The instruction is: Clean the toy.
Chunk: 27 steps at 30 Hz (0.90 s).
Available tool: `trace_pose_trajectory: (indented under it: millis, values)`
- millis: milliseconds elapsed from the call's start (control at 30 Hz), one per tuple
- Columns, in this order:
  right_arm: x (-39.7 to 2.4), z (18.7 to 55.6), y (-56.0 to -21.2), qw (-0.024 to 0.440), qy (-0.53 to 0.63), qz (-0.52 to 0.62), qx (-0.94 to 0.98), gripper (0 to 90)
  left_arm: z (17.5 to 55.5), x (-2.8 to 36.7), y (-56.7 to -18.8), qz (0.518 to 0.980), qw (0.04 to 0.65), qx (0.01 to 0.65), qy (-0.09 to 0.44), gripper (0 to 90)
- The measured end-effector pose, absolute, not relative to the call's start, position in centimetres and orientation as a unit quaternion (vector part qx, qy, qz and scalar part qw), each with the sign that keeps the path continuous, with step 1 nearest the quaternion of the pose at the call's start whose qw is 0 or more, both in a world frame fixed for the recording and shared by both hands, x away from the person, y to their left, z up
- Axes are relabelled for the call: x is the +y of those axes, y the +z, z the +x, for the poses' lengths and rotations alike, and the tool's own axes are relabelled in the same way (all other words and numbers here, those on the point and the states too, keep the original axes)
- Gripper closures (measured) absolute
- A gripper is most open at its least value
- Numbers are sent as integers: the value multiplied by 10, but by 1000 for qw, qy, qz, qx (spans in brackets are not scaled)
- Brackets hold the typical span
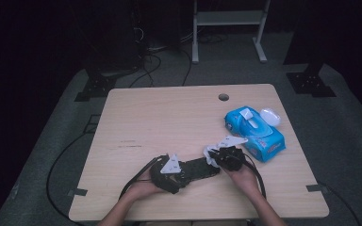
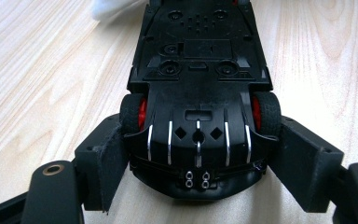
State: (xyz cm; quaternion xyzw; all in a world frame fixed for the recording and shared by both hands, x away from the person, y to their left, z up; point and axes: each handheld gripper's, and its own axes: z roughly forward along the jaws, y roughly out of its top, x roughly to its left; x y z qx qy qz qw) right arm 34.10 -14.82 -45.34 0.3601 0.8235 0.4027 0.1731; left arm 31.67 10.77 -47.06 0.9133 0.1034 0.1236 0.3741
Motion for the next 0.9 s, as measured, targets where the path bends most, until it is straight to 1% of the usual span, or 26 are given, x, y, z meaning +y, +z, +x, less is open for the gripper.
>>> trace_pose_trajectory:
  millis: [233, 333, 467, 600, 667, 767, 900]
  values:
    - [-159, 343, -454, 162, 392, 373, 825, 847, 317, 109, -470, 913, 373, 114, 117, 244]
    - [-158, 338, -450, 161, 386, 359, 834, 847, 318, 110, -470, 917, 366, 109, 118, 244]
    - [-158, 331, -448, 151, 376, 352, 844, 847, 317, 110, -470, 914, 374, 112, 112, 244]
    - [-164, 322, -447, 145, 374, 349, 847, 847, 317, 110, -470, 915, 369, 113, 113, 244]
    - [-166, 318, -447, 137, 376, 346, 848, 847, 317, 109, -470, 916, 367, 111, 116, 244]
    - [-167, 312, -448, 106, 388, 345, 848, 846, 316, 109, -470, 916, 367, 113, 115, 244]
    - [-169, 318, -449, 105, 390, 353, 844, 847, 317, 109, -469, 913, 372, 121, 119, 244]
